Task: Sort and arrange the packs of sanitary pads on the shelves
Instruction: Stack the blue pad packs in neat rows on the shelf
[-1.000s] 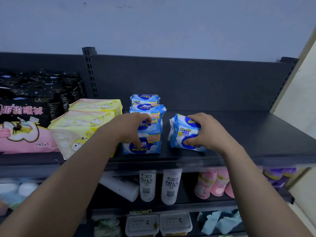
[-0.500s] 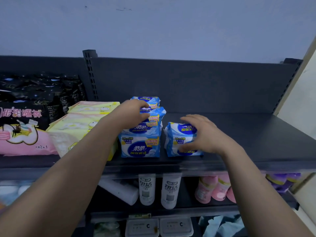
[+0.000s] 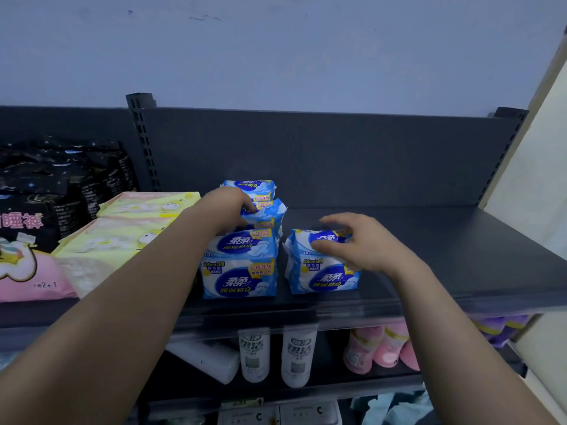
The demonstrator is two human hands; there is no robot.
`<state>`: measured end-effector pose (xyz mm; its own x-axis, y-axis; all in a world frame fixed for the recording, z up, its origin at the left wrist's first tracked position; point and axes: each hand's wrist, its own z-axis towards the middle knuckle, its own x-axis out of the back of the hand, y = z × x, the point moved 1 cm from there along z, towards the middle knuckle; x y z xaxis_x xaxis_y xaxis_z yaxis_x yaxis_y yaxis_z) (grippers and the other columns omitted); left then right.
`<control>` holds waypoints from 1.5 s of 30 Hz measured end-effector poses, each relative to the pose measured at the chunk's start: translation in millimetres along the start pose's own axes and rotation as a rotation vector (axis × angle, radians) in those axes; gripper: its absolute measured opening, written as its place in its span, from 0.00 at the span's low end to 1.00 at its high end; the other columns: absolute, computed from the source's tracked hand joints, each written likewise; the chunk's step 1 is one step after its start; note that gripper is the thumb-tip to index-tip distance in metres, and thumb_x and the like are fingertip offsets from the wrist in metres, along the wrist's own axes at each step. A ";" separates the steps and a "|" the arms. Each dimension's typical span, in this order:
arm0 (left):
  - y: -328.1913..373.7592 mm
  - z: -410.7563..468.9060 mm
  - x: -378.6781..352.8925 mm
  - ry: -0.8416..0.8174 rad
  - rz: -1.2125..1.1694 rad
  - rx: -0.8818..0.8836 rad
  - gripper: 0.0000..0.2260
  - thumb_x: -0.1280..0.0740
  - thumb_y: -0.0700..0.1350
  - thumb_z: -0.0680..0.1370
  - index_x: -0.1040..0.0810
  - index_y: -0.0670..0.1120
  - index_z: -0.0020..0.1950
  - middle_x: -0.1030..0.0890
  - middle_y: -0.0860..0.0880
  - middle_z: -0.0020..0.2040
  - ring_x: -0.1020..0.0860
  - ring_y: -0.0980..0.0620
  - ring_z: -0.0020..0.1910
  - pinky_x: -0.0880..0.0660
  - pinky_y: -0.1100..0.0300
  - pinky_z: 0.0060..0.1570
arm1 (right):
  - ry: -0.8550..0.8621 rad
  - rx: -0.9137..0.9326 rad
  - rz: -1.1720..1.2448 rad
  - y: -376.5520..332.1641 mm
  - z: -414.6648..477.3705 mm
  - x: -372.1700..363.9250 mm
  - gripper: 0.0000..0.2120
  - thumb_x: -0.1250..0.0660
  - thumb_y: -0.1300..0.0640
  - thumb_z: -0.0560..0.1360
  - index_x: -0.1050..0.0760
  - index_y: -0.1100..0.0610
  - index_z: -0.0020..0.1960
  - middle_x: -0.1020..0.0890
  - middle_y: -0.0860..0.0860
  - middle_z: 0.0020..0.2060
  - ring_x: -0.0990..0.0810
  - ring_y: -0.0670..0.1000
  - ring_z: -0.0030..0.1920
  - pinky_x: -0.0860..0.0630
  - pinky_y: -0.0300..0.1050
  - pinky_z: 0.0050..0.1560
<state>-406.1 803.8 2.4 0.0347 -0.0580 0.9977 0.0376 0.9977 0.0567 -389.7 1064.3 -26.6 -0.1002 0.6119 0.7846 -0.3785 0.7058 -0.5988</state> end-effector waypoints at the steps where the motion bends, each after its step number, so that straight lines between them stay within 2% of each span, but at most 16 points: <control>1: -1.0 -1.5 1.4 0.003 0.000 -0.003 0.17 0.30 0.46 0.77 0.23 0.54 0.66 0.23 0.51 0.64 0.25 0.49 0.59 0.28 0.58 0.53 | 0.002 -0.002 -0.002 -0.2 0.6 -0.6 0.28 0.28 0.40 0.70 0.27 0.47 0.68 0.23 0.43 0.63 0.28 0.36 0.34 0.27 0.41 0.44; 5: -6.7 -4.7 3.2 0.063 -0.049 0.009 0.08 0.30 0.43 0.76 0.17 0.47 0.55 0.19 0.48 0.55 0.24 0.51 0.45 0.31 0.61 0.38 | -0.003 -0.008 -0.025 -3.1 1.8 -1.7 0.27 0.29 0.40 0.71 0.27 0.47 0.67 0.24 0.44 0.64 0.28 0.36 0.34 0.25 0.42 0.46; 8: -9.2 -5.4 5.0 0.084 -0.081 0.019 0.02 0.30 0.41 0.75 0.17 0.45 0.46 0.17 0.48 0.48 0.21 0.50 0.46 0.28 0.59 0.41 | -0.002 -0.002 -0.027 -4.3 1.4 -1.3 0.28 0.29 0.40 0.70 0.27 0.47 0.67 0.24 0.43 0.64 0.23 0.40 0.45 0.24 0.42 0.48; 11: -9.5 -7.1 10.4 0.078 -0.079 0.014 0.03 0.29 0.40 0.74 0.18 0.46 0.41 0.17 0.48 0.46 0.21 0.50 0.44 0.25 0.56 0.43 | 0.009 0.004 -0.029 -3.7 2.6 1.2 0.28 0.29 0.39 0.70 0.27 0.47 0.67 0.23 0.43 0.64 0.22 0.43 0.53 0.23 0.43 0.52; 13: -10.0 -10.1 11.3 0.071 -0.052 0.013 0.02 0.29 0.40 0.74 0.17 0.45 0.44 0.18 0.48 0.47 0.23 0.52 0.42 0.27 0.59 0.40 | 0.009 -0.004 -0.031 -3.6 3.7 2.4 0.29 0.28 0.39 0.69 0.27 0.46 0.67 0.24 0.43 0.64 0.21 0.44 0.54 0.24 0.44 0.54; 15: -10.4 -12.0 10.5 0.045 -0.027 0.018 0.04 0.29 0.41 0.75 0.17 0.47 0.48 0.19 0.49 0.51 0.23 0.52 0.45 0.27 0.59 0.43 | 0.011 -0.014 -0.030 -4.0 4.2 2.4 0.29 0.28 0.39 0.69 0.27 0.46 0.67 0.24 0.43 0.64 0.21 0.44 0.52 0.24 0.44 0.54; 19: -5.9 -19.2 12.5 0.040 -0.015 0.025 0.13 0.33 0.49 0.78 0.21 0.49 0.62 0.22 0.49 0.60 0.24 0.49 0.56 0.26 0.56 0.52 | 0.044 -0.009 -0.017 -6.5 3.9 1.5 0.26 0.29 0.42 0.71 0.27 0.46 0.67 0.23 0.45 0.55 0.25 0.41 0.39 0.27 0.38 0.38; 21: -1.7 -27.8 14.0 0.088 -0.042 0.035 0.16 0.35 0.52 0.79 0.24 0.49 0.66 0.22 0.48 0.62 0.24 0.48 0.57 0.26 0.54 0.53 | 0.056 0.011 -0.046 -10.6 4.5 1.5 0.25 0.30 0.43 0.73 0.28 0.46 0.68 0.23 0.46 0.58 0.26 0.42 0.38 0.30 0.36 0.35; 25: 3.2 -55.1 15.1 0.183 -0.069 0.054 0.19 0.37 0.56 0.79 0.27 0.52 0.68 0.24 0.51 0.65 0.26 0.49 0.62 0.27 0.53 0.57 | 0.067 0.080 -0.149 -30.6 7.1 -0.5 0.25 0.32 0.44 0.74 0.30 0.46 0.69 0.26 0.45 0.66 0.25 0.44 0.47 0.30 0.40 0.50; 27: 0.9 -72.0 14.9 0.222 -0.066 0.066 0.19 0.36 0.56 0.79 0.27 0.53 0.68 0.24 0.51 0.65 0.26 0.49 0.63 0.27 0.52 0.59 | 0.069 0.150 -0.179 -44.3 8.9 -4.8 0.24 0.32 0.45 0.75 0.29 0.48 0.69 0.25 0.46 0.66 0.25 0.47 0.58 0.30 0.42 0.59; 30: -8.3 -103.8 16.1 0.275 -0.072 0.093 0.19 0.36 0.56 0.79 0.27 0.53 0.69 0.23 0.52 0.64 0.26 0.49 0.63 0.28 0.53 0.59 | 0.050 0.247 -0.173 -69.4 8.3 -17.2 0.24 0.31 0.46 0.75 0.27 0.50 0.68 0.24 0.46 0.65 0.28 0.49 0.66 0.32 0.44 0.63; 32: -18.3 -129.8 17.9 0.325 -0.091 0.116 0.19 0.35 0.55 0.78 0.26 0.52 0.68 0.23 0.51 0.65 0.26 0.48 0.63 0.28 0.52 0.60 | 0.032 0.297 -0.161 -90.2 4.2 -29.3 0.25 0.31 0.46 0.75 0.28 0.50 0.69 0.25 0.46 0.67 0.30 0.48 0.68 0.35 0.41 0.65; 35: -42.3 -175.4 19.7 0.402 -0.123 0.174 0.20 0.35 0.56 0.78 0.25 0.51 0.69 0.23 0.51 0.66 0.26 0.48 0.64 0.29 0.52 0.61 | 0.009 0.395 -0.114 -129.6 -8.4 -49.8 0.24 0.30 0.47 0.74 0.27 0.51 0.69 0.25 0.47 0.67 0.29 0.48 0.66 0.37 0.37 0.61; 38: -73.0 -231.4 19.3 0.465 -0.168 0.257 0.24 0.38 0.58 0.74 0.23 0.48 0.66 0.20 0.49 0.62 0.23 0.46 0.60 0.27 0.51 0.58 | -0.013 0.540 -0.086 -176.7 -25.1 -76.9 0.23 0.28 0.50 0.74 0.26 0.54 0.67 0.22 0.50 0.64 0.27 0.50 0.65 0.38 0.37 0.62; 40: -96.7 -273.8 17.0 0.503 -0.185 0.350 0.22 0.36 0.57 0.76 0.23 0.47 0.66 0.20 0.50 0.62 0.22 0.46 0.58 0.26 0.53 0.57 | -0.056 0.628 -0.050 -209.5 -37.3 -102.0 0.23 0.28 0.51 0.73 0.25 0.56 0.66 0.21 0.51 0.63 0.26 0.51 0.64 0.37 0.36 0.62; 45: -158.4 -403.2 5.0 0.535 -0.148 0.604 0.20 0.34 0.54 0.78 0.25 0.49 0.68 0.22 0.52 0.63 0.24 0.50 0.61 0.29 0.57 0.59 | -0.189 0.815 0.056 -305.5 -91.6 -179.2 0.22 0.31 0.49 0.70 0.20 0.60 0.60 0.17 0.53 0.54 0.21 0.53 0.54 0.34 0.36 0.55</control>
<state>-9.2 631.1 -16.4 0.5490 -0.0469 0.8345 -0.4601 0.8165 0.3487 -171.8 771.7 1.0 -0.2640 0.5168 0.8144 -0.9078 0.1522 -0.3909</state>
